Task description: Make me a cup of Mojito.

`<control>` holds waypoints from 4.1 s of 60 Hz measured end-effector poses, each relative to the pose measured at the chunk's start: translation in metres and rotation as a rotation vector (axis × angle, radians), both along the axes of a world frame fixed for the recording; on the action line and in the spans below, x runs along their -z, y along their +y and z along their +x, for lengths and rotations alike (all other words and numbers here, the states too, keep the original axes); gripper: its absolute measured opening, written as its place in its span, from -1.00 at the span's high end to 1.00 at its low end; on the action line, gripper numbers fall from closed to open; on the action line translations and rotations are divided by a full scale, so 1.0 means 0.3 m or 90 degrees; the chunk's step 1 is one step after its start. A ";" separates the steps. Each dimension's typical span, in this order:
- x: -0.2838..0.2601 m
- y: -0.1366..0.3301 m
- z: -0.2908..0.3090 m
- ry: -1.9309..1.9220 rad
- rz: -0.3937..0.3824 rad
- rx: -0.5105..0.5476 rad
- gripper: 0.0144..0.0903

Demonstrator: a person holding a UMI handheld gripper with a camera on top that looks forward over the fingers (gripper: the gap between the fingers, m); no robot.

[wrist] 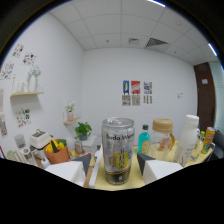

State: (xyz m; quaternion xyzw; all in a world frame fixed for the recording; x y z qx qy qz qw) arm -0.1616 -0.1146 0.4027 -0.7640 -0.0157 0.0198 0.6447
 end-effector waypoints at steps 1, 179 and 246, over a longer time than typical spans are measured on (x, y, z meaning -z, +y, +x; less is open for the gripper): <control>0.003 0.007 0.000 0.001 -0.003 0.002 -0.86; 0.433 -0.294 0.475 0.962 -0.022 0.008 0.05; 1.092 -0.264 0.240 0.019 -0.102 -0.088 0.02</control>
